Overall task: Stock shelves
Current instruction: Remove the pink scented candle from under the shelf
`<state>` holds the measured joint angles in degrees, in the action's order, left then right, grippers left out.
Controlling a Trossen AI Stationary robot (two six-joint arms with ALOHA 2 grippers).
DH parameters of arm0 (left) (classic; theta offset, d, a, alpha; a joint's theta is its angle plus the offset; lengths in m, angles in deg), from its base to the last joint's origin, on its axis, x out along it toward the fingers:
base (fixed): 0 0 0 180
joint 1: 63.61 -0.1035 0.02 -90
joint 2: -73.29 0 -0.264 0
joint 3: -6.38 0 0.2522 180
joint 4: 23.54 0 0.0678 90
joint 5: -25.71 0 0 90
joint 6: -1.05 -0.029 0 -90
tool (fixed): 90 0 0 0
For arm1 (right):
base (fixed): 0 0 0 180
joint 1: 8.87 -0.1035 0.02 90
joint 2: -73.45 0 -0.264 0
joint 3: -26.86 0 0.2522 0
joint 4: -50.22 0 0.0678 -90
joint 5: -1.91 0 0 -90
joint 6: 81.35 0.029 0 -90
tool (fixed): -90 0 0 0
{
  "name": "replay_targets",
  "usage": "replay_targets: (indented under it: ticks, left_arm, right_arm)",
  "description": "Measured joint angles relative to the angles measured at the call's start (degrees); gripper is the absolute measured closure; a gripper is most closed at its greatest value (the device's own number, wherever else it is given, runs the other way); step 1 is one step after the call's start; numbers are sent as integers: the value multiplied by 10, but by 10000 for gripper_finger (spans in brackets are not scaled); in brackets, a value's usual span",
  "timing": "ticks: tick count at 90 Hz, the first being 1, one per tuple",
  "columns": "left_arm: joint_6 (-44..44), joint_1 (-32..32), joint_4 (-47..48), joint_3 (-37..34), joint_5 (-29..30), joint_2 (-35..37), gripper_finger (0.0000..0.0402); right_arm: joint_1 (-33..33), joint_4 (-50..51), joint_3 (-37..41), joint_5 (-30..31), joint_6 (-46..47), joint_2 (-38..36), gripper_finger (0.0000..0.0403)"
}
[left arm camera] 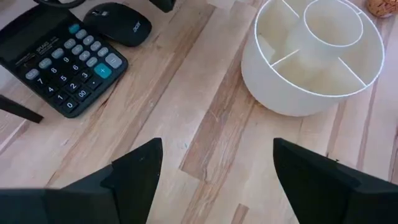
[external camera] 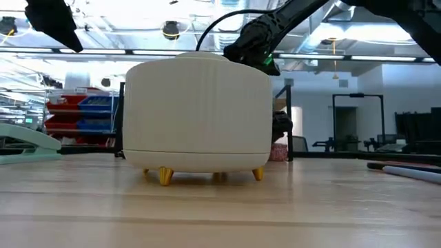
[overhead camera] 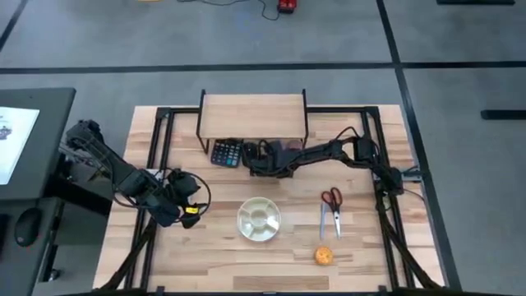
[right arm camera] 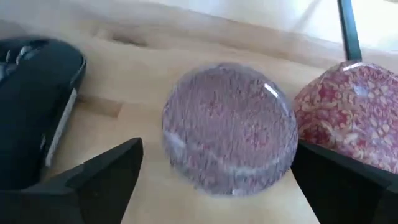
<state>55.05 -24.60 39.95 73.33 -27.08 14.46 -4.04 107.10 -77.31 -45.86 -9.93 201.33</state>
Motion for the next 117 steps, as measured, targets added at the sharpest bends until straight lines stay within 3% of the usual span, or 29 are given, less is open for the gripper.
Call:
replay_targets:
  ticks: [51, 83, 117]
  left_arm:
    - [1, 0, 1, 0, -10, 0, 120]
    - [2, 0, 1, 0, -10, 0, 120]
    - [2, 0, 1, 0, -10, 0, 120]
  right_arm:
    - [23, -34, 0, -16, -31, 3, 42]
    - [15, -35, -1, -20, -28, 8, 109]
    - [-2, -11, -1, -29, -14, 8, 117]
